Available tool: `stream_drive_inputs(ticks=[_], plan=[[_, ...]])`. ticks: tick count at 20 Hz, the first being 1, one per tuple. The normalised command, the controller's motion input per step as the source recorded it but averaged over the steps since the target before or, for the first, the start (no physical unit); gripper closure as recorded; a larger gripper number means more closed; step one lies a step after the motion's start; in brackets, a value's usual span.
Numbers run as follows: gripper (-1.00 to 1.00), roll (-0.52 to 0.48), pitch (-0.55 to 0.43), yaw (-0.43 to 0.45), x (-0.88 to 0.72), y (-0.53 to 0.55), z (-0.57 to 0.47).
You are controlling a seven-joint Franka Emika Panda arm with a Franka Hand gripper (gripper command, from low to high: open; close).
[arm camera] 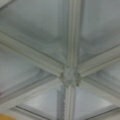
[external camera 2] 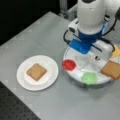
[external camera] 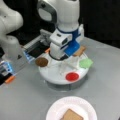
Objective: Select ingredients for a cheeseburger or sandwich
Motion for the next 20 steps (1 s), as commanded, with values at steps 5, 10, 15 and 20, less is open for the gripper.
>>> stream_drive_inputs(ticks=[5, 10, 15, 20], plan=[[-1.0, -0.099, -0.171, 0.099, -0.35, -0.05, -0.12], [-1.0, -0.071, -0.197, 0.121, -0.42, -0.05, -0.16], [-1.0, -0.055, -0.219, 0.164, -0.44, -0.04, -0.17], [-1.0, -0.024, -0.27, 0.157, -0.43, -0.03, -0.17]])
